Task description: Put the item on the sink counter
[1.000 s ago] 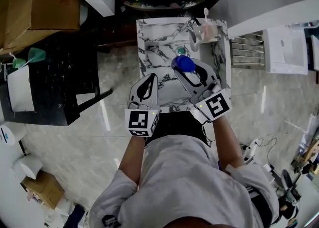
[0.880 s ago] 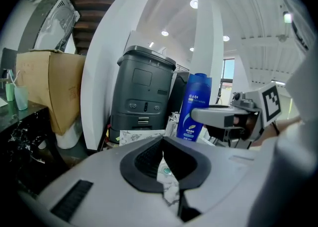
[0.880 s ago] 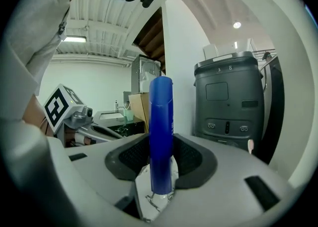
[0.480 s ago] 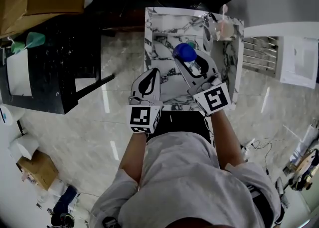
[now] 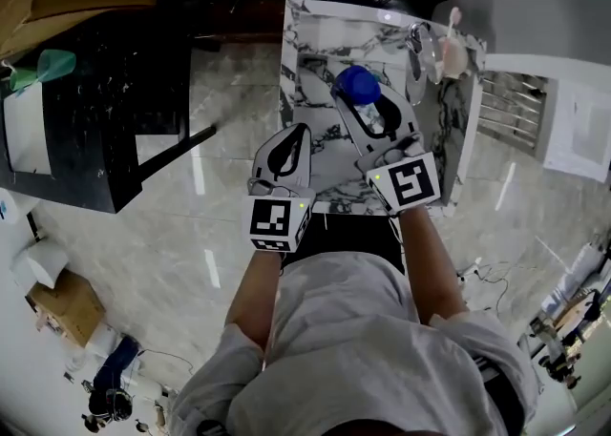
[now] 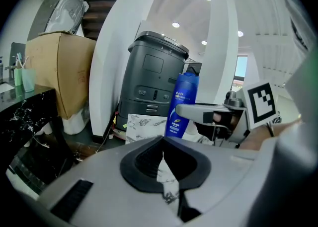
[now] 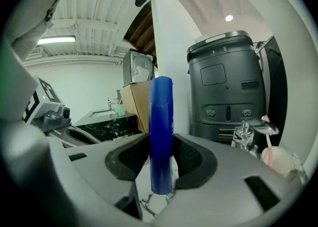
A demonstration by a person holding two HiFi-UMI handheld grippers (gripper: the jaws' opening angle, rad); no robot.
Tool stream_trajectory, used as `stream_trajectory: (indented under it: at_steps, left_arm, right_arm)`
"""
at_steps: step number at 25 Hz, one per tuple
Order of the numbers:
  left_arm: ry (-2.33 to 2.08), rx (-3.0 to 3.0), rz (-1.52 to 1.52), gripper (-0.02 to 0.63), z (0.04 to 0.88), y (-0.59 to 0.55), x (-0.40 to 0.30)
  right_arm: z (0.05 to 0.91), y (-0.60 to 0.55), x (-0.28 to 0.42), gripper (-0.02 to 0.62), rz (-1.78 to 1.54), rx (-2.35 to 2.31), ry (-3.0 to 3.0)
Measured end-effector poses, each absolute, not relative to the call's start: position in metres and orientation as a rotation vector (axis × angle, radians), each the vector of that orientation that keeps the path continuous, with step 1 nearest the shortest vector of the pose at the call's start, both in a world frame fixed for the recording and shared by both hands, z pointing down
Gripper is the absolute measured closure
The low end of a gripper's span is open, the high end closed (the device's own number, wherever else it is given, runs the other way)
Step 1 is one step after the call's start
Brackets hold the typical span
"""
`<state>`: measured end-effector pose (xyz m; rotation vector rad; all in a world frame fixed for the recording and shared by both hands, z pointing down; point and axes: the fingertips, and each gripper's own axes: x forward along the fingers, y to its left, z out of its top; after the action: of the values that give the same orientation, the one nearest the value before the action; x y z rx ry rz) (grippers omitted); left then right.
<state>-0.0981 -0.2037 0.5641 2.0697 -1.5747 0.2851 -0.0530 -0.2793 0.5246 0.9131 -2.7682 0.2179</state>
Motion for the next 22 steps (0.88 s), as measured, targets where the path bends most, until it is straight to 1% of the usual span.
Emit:
stream_trajectory:
  at_steps: [22]
  left_arm:
    - [-1.585, 2.001, 0.259, 0.597, 0.584, -0.224, -0.119]
  right_arm:
    - [0.561, -0.322, -0.083, 0.451, 0.260, 0.946, -2.727]
